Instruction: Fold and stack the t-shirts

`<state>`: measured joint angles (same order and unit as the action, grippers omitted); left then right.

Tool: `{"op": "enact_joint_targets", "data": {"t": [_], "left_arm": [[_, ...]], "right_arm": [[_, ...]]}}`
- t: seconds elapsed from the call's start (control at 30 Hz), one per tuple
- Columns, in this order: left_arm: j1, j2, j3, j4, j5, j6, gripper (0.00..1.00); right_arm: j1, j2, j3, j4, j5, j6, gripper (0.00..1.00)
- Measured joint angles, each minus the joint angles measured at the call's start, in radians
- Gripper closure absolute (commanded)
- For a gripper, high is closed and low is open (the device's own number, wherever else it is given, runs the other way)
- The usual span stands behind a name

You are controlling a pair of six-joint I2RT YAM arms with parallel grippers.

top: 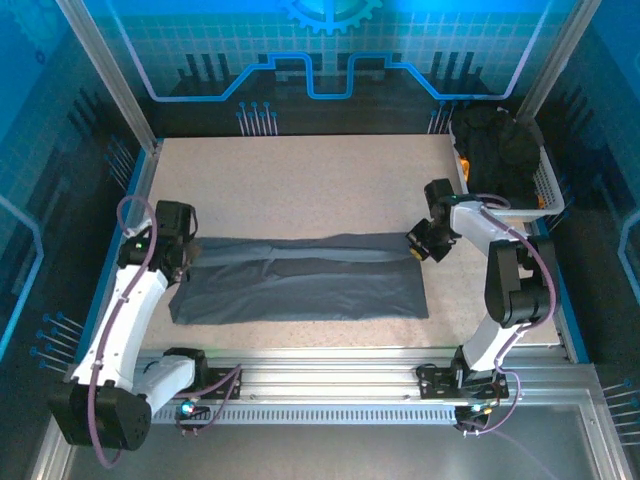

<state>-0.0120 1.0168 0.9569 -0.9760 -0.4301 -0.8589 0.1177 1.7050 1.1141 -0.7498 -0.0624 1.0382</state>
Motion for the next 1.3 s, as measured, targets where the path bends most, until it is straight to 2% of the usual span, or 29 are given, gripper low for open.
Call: {"op": "enact_joint_targets", "data": {"t": [0.23, 0.43, 1.3], "left_arm": [[0.000, -0.018, -0.109, -0.065, 0.008, -0.132, 1.00], [0.000, -0.037, -0.139, -0.096, 0.008, -0.204, 1.00], [-0.002, 0.002, -0.215, -0.089, 0.069, -0.269, 1.00]], "right_arm": [[0.000, -0.002, -0.053, 0.003, -0.002, -0.008, 1.00], [0.000, -0.001, -0.052, -0.002, -0.001, -0.018, 1.00], [0.021, -0.038, -0.089, -0.051, 0.029, -0.018, 1.00]]}}
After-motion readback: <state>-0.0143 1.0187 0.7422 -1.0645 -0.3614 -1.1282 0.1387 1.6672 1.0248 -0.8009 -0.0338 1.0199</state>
